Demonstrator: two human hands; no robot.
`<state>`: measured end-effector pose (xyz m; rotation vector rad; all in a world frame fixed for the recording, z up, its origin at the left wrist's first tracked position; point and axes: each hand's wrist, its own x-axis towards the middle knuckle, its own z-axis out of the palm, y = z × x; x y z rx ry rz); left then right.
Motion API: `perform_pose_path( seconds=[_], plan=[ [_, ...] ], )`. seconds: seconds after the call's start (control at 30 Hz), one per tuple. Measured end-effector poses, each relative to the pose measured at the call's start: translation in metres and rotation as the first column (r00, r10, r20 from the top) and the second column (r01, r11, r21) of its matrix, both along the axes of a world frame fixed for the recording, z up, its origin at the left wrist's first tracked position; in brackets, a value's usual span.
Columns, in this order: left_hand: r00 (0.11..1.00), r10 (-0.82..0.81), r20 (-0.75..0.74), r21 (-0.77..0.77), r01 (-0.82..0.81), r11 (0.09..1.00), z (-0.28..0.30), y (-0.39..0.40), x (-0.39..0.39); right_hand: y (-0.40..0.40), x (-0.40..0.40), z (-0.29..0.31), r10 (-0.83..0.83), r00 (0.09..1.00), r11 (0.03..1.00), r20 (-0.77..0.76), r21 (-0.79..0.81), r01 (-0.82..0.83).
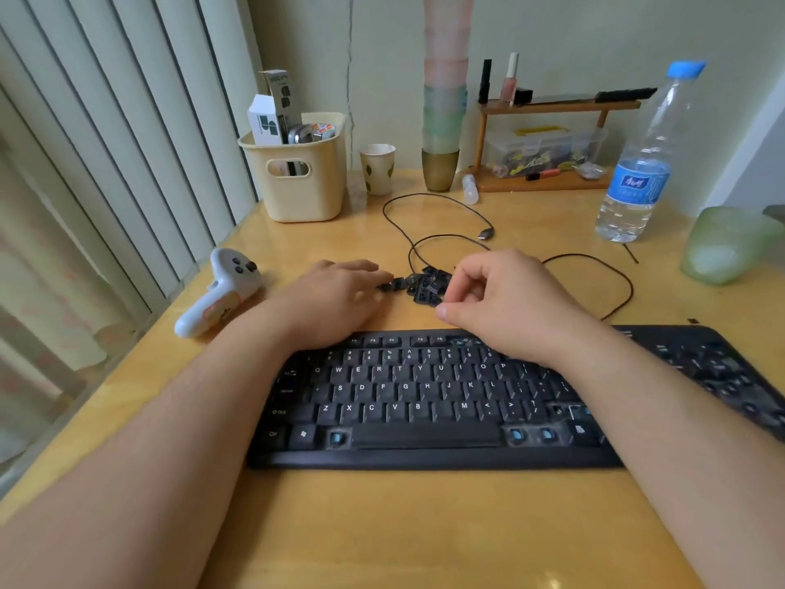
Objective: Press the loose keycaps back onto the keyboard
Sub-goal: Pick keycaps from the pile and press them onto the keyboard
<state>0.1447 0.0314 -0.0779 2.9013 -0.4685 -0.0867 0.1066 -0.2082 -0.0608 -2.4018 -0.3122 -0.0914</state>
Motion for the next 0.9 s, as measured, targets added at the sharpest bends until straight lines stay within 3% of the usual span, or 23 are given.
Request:
perform_pose_path(
  seconds=[0.37,0.47,0.53,0.63,0.73,0.9],
  plan=[
    [0.986,0.029,0.165,-0.045,-0.022,0.999,0.015,-0.009,-0.010,-0.012,-0.004,-0.001,0.017,0.997,1.000,0.080,0.011,-0.018],
    [0.984,0.126,0.129,-0.177,-0.102,0.979,0.016,-0.014,-0.015,-0.010,-0.005,-0.004,0.050,0.992,0.998,0.113,0.016,-0.053],
    [0.992,0.128,-0.001,-0.413,-0.117,0.903,0.019,-0.020,-0.024,-0.009,-0.006,-0.004,0.089,0.985,0.994,0.149,0.056,-0.099],
    [0.982,-0.053,-0.183,-0.747,-0.104,0.657,0.025,-0.036,-0.038,-0.007,-0.009,-0.005,0.194,0.954,0.973,0.227,0.079,-0.216],
    [0.969,-0.143,-0.200,-0.834,-0.092,0.544,0.023,-0.044,-0.043,-0.004,-0.010,-0.005,0.197,0.929,0.967,0.314,0.093,-0.237],
    [0.966,-0.157,-0.207,-0.873,-0.110,0.476,0.024,-0.044,-0.043,-0.007,-0.005,-0.008,0.114,0.914,0.969,0.390,0.160,-0.189]
  ],
)
